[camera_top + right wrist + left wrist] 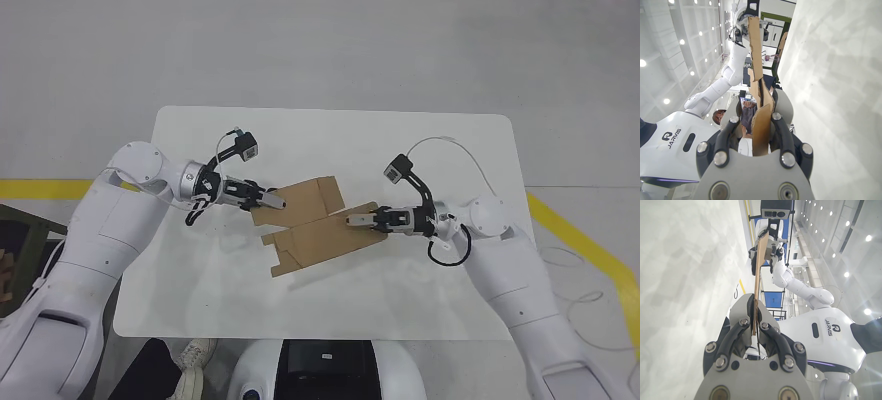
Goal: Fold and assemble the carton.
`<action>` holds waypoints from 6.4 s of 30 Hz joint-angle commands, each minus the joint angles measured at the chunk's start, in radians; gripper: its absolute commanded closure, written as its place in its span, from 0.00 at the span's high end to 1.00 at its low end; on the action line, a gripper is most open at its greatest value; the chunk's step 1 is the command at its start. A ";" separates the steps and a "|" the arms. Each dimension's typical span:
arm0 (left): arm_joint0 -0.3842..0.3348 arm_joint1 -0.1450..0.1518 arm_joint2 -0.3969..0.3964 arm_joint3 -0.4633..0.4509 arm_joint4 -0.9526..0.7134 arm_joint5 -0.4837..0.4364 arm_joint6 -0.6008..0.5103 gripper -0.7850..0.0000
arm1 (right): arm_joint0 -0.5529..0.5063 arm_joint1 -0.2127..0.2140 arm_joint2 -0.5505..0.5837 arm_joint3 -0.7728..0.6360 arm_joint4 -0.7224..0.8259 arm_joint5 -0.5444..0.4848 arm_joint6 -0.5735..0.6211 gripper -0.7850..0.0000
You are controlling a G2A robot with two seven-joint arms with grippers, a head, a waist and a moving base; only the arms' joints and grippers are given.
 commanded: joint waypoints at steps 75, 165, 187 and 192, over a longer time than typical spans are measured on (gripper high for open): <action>0.002 0.006 -0.025 0.037 -0.161 0.069 0.023 1.00 | -0.053 0.016 -0.036 -0.052 -0.091 -0.036 -0.207 0.00; 0.034 -0.011 -0.081 0.007 0.089 0.067 0.039 0.00 | -0.108 0.036 0.053 -0.198 -0.161 -0.108 -0.495 1.00; 0.060 -0.002 -0.108 -0.051 0.099 0.069 0.024 0.00 | -0.056 0.009 -0.052 -0.155 -0.019 -0.142 -0.350 1.00; 0.069 -0.001 -0.110 -0.070 0.091 0.068 0.006 0.00 | -0.005 -0.010 -0.112 -0.092 0.028 -0.153 -0.289 1.00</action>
